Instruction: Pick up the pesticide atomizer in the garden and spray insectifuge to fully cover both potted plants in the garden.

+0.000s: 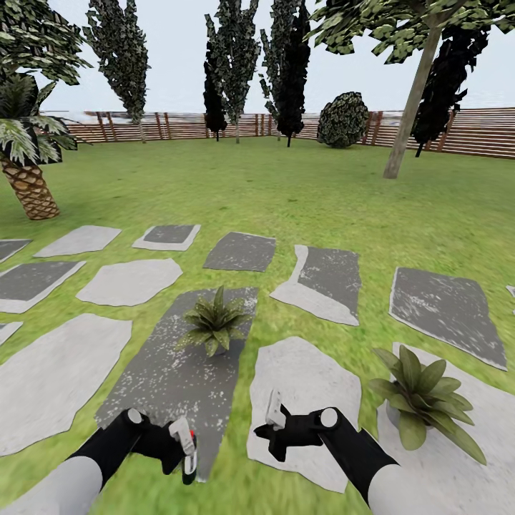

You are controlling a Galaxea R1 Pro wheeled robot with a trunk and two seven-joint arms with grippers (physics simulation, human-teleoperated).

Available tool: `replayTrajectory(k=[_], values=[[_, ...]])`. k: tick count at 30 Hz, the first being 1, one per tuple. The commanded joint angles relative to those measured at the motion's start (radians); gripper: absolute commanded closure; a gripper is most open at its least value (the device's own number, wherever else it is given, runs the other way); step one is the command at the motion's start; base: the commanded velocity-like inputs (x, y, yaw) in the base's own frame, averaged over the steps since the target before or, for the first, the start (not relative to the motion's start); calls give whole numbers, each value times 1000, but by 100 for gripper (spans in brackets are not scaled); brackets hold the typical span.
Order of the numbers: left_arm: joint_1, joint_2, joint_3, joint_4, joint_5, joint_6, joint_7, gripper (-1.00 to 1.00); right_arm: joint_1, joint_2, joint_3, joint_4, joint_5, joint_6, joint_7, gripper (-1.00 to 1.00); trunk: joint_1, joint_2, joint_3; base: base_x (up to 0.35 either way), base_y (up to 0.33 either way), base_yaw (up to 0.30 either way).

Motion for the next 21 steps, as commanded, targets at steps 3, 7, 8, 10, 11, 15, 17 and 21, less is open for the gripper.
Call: replayTrajectory(k=[3, 7, 8, 10, 11, 15, 17, 21], values=[[12, 64, 12, 47, 22, 1, 81, 100, 0, -8, -2, 3, 12, -9, -2, -100, 0, 0, -1, 0, 0, 0], [49, 68, 63, 91, 145, -52, 259, 100, 1, -16, -5, 101, 10, -12, -7, -100, 0, 0, -1, 0, 0, 0], [69, 65, 71, 96, 206, -97, 335, 100, 1, -19, -6, 153, 10, -14, -13, -100, 0, 0, -1, 0, 0, 0], [107, 62, 74, 99, 294, -136, 435, 100, 3, -31, -8, 211, 7, -24, -68, -100, 0, 0, -1, 0, 0, 0], [136, 60, 74, 100, 361, -166, 498, 100, 4, -37, -8, 250, 4, -49, -164, -100, 0, 0, -1, 0, 0, 0], [192, 38, 76, 147, 523, -278, 671, 100, 43, -36, -9, 379, -3, -220, -565, -100, 0, 0, -1, 0, 0, 0], [207, 24, 76, 202, 583, -358, 744, 100, 96, -33, -10, 428, -6, -343, -766, -100, 0, 0, -1, 0, 0, 0], [218, 20, 79, 264, 695, -485, 801, 100, 204, -31, -13, 452, -50, -513, -1064, -100, 0, 0, -1, 0, 0, 0]])
